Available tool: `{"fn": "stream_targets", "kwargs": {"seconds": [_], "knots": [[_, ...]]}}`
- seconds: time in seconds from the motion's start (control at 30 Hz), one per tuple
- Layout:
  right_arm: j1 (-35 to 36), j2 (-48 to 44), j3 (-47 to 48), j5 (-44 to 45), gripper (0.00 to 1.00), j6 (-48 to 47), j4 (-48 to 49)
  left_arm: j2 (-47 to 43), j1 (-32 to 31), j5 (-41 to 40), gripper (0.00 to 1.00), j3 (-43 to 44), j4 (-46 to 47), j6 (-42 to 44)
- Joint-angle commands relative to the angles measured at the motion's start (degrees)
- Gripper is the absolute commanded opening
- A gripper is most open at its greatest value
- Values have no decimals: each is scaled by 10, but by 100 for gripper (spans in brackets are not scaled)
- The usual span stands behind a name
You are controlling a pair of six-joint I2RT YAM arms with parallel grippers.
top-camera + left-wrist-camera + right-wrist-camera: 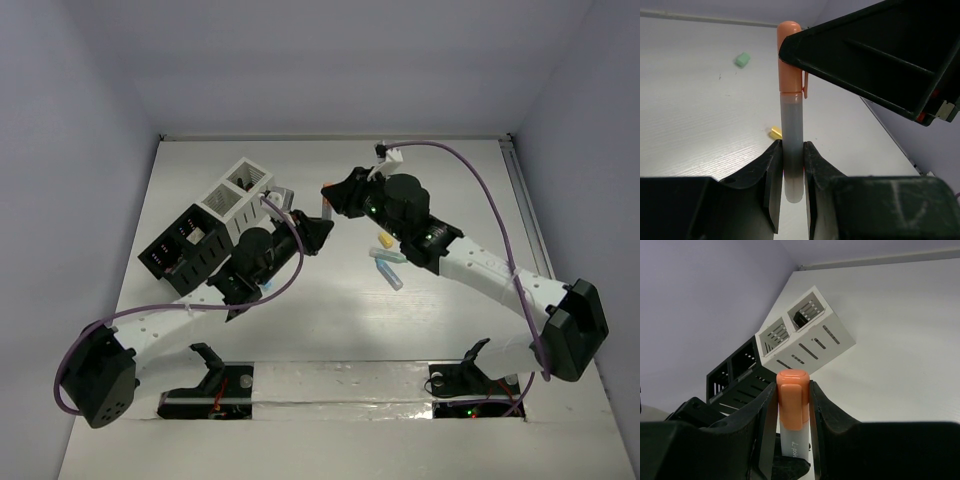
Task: Sort the stationery into containers
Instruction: Close the pen cap on the pen.
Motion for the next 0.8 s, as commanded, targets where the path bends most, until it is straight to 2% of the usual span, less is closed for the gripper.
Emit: {"fn": "stream_targets", "kwargs": {"seconds": [0.0,0.27,0.43,0.77], "knots": [[4,-20,-19,-28,12,5,7,-8,2,-27,0,45,58,19],[4,-34,-79,-78,0,7,-4,-16,2,-31,0,76,41,44],[4,-36,-116,-111,0,9,-9,-10,2,-29,0,107,39,56],[15,-43,-174,-120,0,20,-6,15,2,-30,0,173,32,84]]}}
